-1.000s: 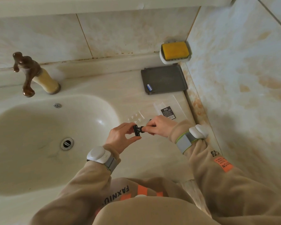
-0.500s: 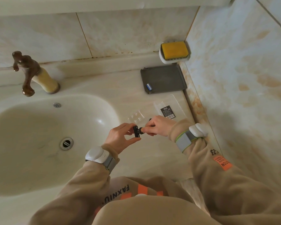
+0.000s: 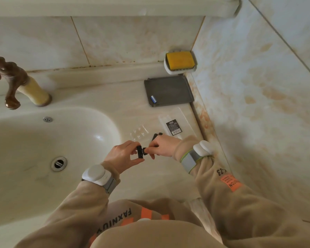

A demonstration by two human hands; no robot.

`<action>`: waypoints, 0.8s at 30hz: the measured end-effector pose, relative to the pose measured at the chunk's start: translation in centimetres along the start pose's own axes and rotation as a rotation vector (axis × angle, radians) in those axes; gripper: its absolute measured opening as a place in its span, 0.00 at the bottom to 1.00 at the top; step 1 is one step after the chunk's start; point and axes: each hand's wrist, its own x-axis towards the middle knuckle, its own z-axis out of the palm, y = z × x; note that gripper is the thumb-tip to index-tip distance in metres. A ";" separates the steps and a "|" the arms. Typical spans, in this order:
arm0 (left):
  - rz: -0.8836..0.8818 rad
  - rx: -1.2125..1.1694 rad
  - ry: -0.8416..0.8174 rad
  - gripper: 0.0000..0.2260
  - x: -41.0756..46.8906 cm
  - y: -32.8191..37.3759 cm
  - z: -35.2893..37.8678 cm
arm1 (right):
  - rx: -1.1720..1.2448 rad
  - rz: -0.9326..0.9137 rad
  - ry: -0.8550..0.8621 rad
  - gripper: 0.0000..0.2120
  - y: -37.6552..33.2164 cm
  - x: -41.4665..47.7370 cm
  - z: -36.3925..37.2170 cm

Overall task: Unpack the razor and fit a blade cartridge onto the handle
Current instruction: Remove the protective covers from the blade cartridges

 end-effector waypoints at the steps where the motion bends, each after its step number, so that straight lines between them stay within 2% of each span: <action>1: -0.021 -0.014 -0.013 0.17 0.1 0.0 0.0 | 0.016 -0.001 -0.011 0.18 0.0 -0.1 0.0; 8: -0.145 -0.242 -0.033 0.18 -0.1 -0.3 -0.6 | 0.182 -0.064 -0.022 0.16 0.0 -0.3 -0.1; 15: -0.381 -0.712 0.035 0.17 0.0 0.7 -1.5 | 0.562 -0.164 -0.024 0.15 0.3 -0.5 -0.1; 19: -0.396 -0.915 0.086 0.18 0.5 1.1 -1.9 | 0.782 -0.222 -0.050 0.15 0.2 -0.4 0.0; 24: -0.391 -0.960 0.116 0.17 1.0 1.5 -2.0 | 0.830 -0.212 -0.043 0.17 0.3 -0.2 0.0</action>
